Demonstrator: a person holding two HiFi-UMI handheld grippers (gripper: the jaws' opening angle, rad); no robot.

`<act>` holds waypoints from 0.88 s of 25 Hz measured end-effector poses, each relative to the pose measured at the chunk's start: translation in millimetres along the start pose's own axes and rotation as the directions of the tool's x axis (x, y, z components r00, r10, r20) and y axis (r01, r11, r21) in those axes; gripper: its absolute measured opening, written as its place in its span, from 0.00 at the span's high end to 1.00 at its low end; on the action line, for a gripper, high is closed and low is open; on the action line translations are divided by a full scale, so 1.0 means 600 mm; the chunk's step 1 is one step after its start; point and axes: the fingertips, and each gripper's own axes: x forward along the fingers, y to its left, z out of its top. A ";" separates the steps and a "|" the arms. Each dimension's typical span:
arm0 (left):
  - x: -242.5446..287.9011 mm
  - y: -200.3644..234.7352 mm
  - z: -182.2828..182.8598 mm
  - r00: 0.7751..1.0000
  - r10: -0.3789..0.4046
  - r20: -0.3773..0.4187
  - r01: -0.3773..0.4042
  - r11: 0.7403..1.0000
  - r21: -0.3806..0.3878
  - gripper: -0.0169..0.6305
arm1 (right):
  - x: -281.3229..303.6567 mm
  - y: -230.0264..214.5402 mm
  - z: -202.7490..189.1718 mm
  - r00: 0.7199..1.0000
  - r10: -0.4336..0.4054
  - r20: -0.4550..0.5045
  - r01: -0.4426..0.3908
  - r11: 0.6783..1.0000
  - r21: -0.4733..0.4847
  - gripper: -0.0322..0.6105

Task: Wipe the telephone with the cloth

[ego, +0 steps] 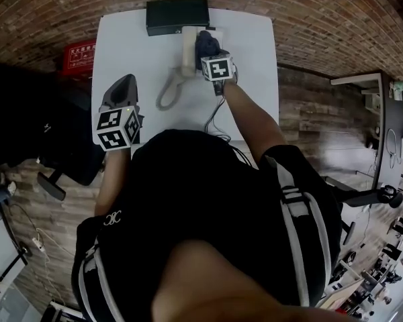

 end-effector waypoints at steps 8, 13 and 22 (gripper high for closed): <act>-0.016 -0.004 0.001 1.000 0.016 0.003 -0.016 1.000 0.007 0.98 | 0.028 -0.002 0.034 1.000 0.001 0.011 -0.001 1.000 -0.007 0.87; -0.024 -0.001 0.001 1.000 0.019 0.006 -0.019 1.000 0.004 0.98 | 0.019 -0.028 0.057 1.000 -0.025 -0.007 0.026 0.995 0.092 0.87; -0.020 -0.013 0.000 0.999 -0.043 0.013 0.043 0.999 0.014 0.98 | -0.152 -0.008 0.133 0.942 -0.030 0.335 -0.035 0.982 0.187 0.88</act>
